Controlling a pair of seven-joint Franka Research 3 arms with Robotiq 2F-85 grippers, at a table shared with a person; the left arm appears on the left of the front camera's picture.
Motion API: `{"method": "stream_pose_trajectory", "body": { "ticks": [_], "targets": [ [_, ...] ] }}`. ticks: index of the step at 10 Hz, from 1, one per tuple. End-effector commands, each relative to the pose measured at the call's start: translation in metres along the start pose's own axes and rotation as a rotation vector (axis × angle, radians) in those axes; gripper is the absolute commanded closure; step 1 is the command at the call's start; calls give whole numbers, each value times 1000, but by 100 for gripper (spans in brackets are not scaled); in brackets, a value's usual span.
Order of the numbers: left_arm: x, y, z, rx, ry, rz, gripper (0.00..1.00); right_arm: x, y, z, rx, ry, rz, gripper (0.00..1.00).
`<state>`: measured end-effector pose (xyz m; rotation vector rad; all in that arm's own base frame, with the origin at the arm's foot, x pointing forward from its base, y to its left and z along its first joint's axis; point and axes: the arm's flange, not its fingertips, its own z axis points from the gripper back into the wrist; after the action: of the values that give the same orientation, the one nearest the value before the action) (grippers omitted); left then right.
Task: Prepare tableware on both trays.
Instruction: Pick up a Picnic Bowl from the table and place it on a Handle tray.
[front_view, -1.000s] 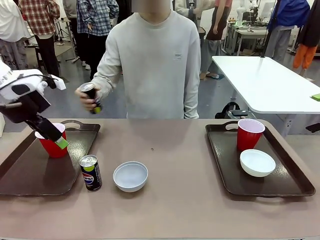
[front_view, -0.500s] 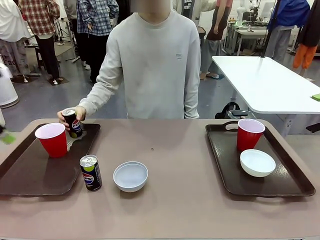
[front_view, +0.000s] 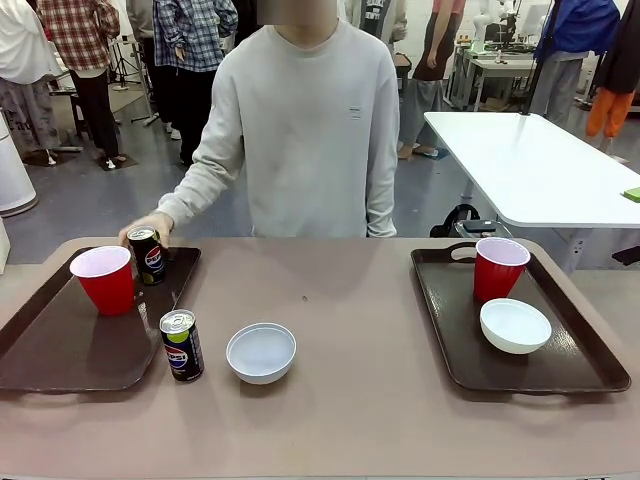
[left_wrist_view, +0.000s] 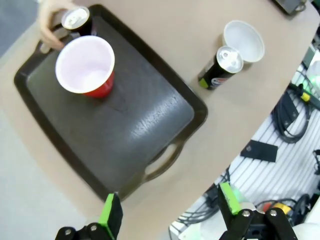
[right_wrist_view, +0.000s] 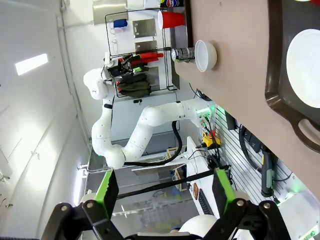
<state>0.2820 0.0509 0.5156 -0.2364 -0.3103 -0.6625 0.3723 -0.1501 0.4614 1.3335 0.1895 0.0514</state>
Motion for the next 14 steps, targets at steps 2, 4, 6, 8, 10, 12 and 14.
{"method": "stream_pose_trajectory", "body": {
  "ticks": [2,4,6,8,10,12,14],
  "targets": [
    [-1,0,3,6,-6,0,0,-2,3,-1,8,2,-16,1],
    [-2,2,-2,-41,2,-17,0,-2,3,-1,8,2,-16,1],
    [0,-6,-9,-61,11,-49,0,-2,3,-1,8,2,-16,1],
    [3,-8,-12,12,5,-72,0,-2,3,-1,8,2,-16,1],
    [1,-14,-24,97,14,-89,0,-2,3,-1,8,2,-16,1],
    [-1,-22,-24,117,-63,-98,0,-2,3,-1,8,2,-16,1],
    [20,-7,-4,67,5,-66,0,-2,3,-1,8,2,-16,1]
  ]
}}
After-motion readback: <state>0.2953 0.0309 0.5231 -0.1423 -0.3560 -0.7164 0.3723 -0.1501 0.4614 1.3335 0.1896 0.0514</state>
